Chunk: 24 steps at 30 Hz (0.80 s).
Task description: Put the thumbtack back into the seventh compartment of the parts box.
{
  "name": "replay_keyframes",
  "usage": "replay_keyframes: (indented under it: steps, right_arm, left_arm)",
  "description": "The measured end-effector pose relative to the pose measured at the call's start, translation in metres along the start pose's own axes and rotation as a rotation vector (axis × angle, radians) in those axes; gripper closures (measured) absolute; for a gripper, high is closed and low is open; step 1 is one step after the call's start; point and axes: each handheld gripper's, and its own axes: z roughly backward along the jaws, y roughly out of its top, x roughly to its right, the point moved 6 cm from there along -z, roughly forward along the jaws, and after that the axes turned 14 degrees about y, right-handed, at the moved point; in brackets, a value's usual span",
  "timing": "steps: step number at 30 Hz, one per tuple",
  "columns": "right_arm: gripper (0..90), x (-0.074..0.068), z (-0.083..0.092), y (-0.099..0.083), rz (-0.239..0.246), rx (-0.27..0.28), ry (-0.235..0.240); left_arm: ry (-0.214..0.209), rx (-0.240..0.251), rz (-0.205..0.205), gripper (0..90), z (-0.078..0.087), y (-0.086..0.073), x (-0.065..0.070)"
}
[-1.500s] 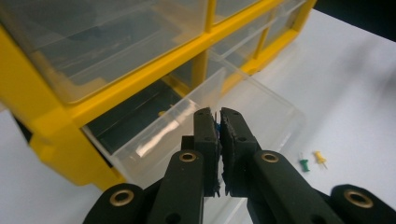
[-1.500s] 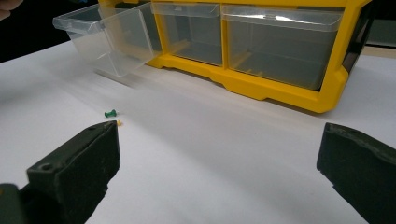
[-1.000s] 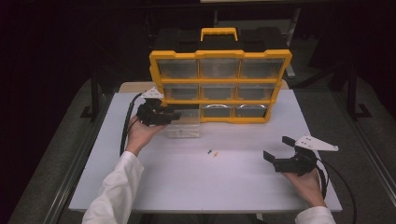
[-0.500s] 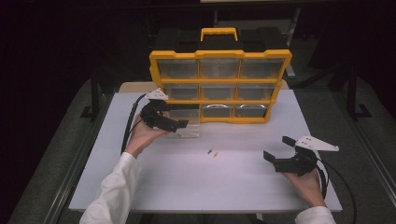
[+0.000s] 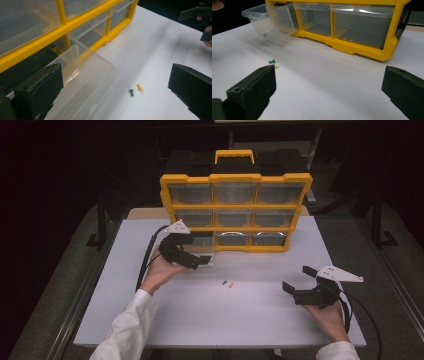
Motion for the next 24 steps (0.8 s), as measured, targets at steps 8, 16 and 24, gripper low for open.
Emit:
replay_keyframes:
  steps: [8,16,24]
  right_arm:
    - [0.0,-0.001,0.000,0.000,-0.004,-0.002,0.002]
    - [0.0,-0.001,0.000,-0.001,-0.005,-0.002,0.004]
    - [0.0,-0.001,0.000,0.000,-0.004,-0.002,0.005]
  left_arm:
    - [-0.013,-0.003,-0.036,0.0,-0.005,-0.002,0.018]
    - [-0.030,-0.009,-0.070,0.0,-0.011,-0.005,0.036]
    - [-0.047,-0.031,-0.094,0.0,-0.021,-0.012,0.052]
